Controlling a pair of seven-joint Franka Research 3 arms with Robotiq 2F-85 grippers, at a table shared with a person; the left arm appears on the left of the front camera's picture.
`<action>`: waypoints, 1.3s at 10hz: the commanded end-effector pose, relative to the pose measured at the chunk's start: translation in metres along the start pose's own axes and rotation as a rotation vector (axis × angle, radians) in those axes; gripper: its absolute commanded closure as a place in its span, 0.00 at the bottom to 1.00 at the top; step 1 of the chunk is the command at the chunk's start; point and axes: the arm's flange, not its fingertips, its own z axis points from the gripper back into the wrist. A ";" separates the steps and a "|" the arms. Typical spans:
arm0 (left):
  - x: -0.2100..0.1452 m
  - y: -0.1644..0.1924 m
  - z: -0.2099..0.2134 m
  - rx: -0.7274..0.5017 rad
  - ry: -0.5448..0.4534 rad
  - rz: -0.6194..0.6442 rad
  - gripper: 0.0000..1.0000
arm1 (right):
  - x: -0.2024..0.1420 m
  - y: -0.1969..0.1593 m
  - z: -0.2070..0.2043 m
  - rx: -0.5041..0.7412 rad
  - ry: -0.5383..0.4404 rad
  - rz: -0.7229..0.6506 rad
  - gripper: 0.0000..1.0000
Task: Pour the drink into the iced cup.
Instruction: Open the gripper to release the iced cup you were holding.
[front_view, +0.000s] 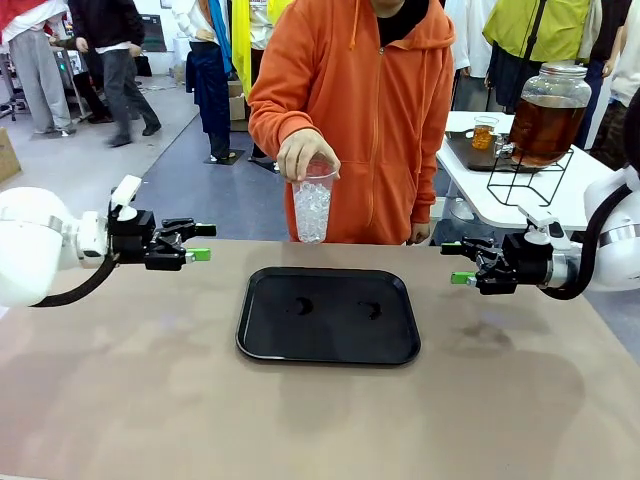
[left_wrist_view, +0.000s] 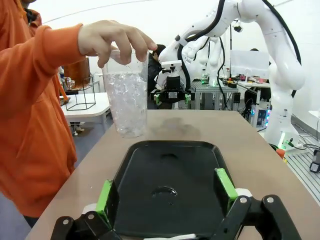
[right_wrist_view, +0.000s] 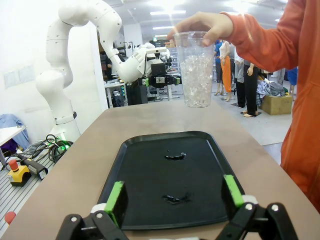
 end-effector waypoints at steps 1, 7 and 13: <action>0.003 0.002 -0.007 -0.005 -0.010 -0.005 0.00 | 0.002 0.000 0.000 0.001 -0.002 0.005 0.00; 0.003 0.002 -0.007 -0.005 -0.010 -0.005 0.00 | 0.002 0.000 0.000 0.001 -0.002 0.005 0.00; 0.003 0.002 -0.007 -0.005 -0.010 -0.005 0.00 | 0.002 0.000 0.000 0.001 -0.002 0.005 0.00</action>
